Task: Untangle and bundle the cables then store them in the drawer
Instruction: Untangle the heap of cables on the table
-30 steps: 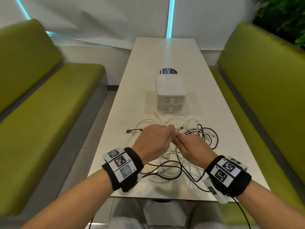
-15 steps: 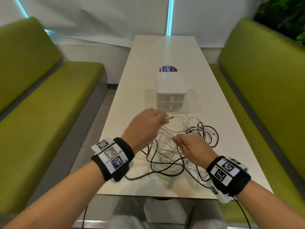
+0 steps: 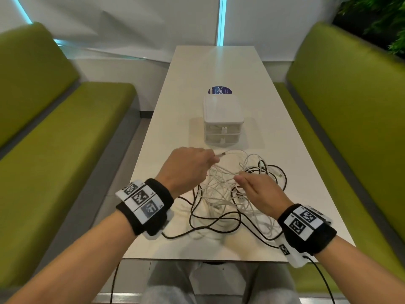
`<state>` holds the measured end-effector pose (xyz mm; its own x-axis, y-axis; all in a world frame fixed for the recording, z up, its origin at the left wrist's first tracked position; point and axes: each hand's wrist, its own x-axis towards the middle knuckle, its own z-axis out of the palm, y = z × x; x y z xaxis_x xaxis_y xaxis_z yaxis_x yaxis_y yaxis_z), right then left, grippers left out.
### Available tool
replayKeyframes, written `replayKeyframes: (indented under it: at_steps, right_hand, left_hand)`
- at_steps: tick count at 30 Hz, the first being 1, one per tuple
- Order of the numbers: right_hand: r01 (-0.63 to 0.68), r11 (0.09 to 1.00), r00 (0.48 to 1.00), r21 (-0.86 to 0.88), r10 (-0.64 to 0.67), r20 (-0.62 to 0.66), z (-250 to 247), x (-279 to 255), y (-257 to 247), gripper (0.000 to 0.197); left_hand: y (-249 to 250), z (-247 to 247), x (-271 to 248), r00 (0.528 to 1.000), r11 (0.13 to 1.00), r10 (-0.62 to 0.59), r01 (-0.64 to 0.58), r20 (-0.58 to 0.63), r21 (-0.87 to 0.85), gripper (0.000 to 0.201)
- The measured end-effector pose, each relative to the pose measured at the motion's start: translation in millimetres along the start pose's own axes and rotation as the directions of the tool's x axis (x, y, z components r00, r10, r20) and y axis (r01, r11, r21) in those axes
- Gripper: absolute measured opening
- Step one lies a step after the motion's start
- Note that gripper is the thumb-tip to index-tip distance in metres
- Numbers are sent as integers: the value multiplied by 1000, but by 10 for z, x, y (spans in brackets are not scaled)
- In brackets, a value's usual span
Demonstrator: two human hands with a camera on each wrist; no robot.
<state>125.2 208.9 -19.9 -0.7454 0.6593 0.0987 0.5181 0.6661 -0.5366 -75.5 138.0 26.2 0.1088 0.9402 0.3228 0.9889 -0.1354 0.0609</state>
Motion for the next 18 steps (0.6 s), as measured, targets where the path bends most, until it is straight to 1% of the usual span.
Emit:
replayKeyframes:
  at_steps: [2, 4, 6, 8, 10, 11, 13, 14, 15, 16, 17, 18]
  right_hand:
    - [-10, 1000, 1000, -24, 10, 27, -6, 14, 10, 41]
    - [-35, 998, 998, -48, 37, 50, -13, 48, -42, 45]
    - [-54, 996, 996, -75, 59, 68, -8, 87, -82, 44]
    - [-55, 997, 996, -49, 59, 69, -9, 86, -147, 42]
    - [-50, 999, 998, 12, 50, 46, -21, 61, -248, 40]
    - [-47, 997, 999, 63, 46, 15, -26, 38, -296, 39]
    - [-30, 976, 995, 215, 49, -84, -34, -45, -383, 36]
    - [-14, 951, 991, 308, 55, -125, -43, -109, -425, 32]
    - [-1, 918, 989, 397, 58, -132, -41, -180, -463, 29]
    - [-4, 874, 993, 485, 59, -98, -30, -265, -493, 29]
    - [-29, 816, 998, 577, 52, -23, -19, -347, -519, 30]
    - [-75, 751, 996, 656, 28, 82, 0, -414, -527, 30]
  left_hand:
    - [-59, -5, -32, 1000, 999, -24, 23, 2, 31, 32]
    - [-53, 10, -32, 997, 997, -76, 76, 28, 27, 32]
    - [-24, 34, 0, 994, 994, -105, 105, 19, 27, 32]
    - [44, 43, 43, 998, 997, -67, 68, 15, -43, 32]
    - [148, 38, 53, 997, 990, -24, 34, 74, -136, 31]
    - [193, 24, 46, 996, 982, -17, 34, 93, -187, 30]
    - [232, -29, 13, 997, 964, -20, 38, 70, -263, 29]
    - [234, -73, -8, 999, 962, -2, 16, 50, -271, 29]
    - [231, -131, -36, 998, 962, 34, -20, 48, -271, 29]
    - [226, -192, -71, 995, 958, 72, -51, 64, -281, 29]
    - [226, -261, -104, 991, 950, 101, -70, 88, -304, 28]
    - [226, -319, -126, 987, 942, 117, -76, 109, -326, 27]
